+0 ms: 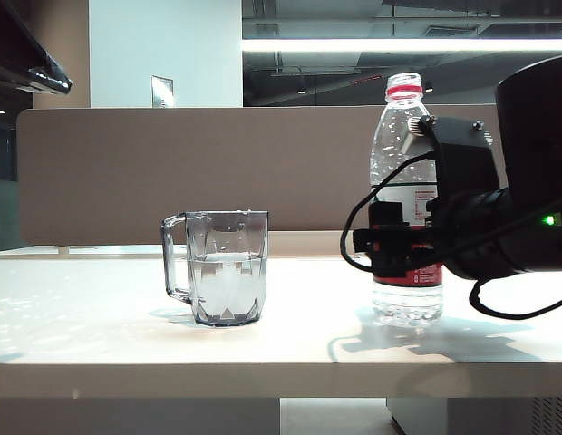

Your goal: Pick up the mineral water bottle on the table and pour water into the mug until it's half full.

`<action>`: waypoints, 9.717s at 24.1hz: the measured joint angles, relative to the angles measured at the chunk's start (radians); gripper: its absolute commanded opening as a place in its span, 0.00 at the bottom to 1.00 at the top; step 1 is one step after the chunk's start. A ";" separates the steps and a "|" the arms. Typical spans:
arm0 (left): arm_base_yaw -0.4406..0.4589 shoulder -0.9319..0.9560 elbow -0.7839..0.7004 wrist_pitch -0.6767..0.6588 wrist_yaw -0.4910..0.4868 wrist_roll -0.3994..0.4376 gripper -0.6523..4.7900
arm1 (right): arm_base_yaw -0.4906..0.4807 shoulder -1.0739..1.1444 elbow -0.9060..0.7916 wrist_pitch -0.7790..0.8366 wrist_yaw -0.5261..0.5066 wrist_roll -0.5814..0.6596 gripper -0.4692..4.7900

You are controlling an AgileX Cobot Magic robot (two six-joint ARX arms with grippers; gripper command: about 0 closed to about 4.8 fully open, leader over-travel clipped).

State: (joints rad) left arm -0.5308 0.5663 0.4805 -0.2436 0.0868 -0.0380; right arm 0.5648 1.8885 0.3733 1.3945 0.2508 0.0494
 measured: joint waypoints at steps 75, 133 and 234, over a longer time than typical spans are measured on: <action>0.000 0.000 0.000 -0.001 0.000 0.000 0.11 | 0.007 -1.868 -0.365 -1.567 0.003 -0.076 0.09; 0.001 0.000 0.000 -0.003 0.000 0.000 0.11 | -0.380 -1.887 -0.365 -1.581 -0.139 0.033 0.09; 0.005 -0.188 -0.477 0.179 -0.415 -0.162 0.12 | -0.542 -1.887 -0.365 -1.580 -0.128 0.034 0.09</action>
State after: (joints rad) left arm -0.5259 0.3786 0.0032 -0.0647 -0.3283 -0.2001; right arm 0.0231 0.0013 0.0082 -0.1856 0.1230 0.0834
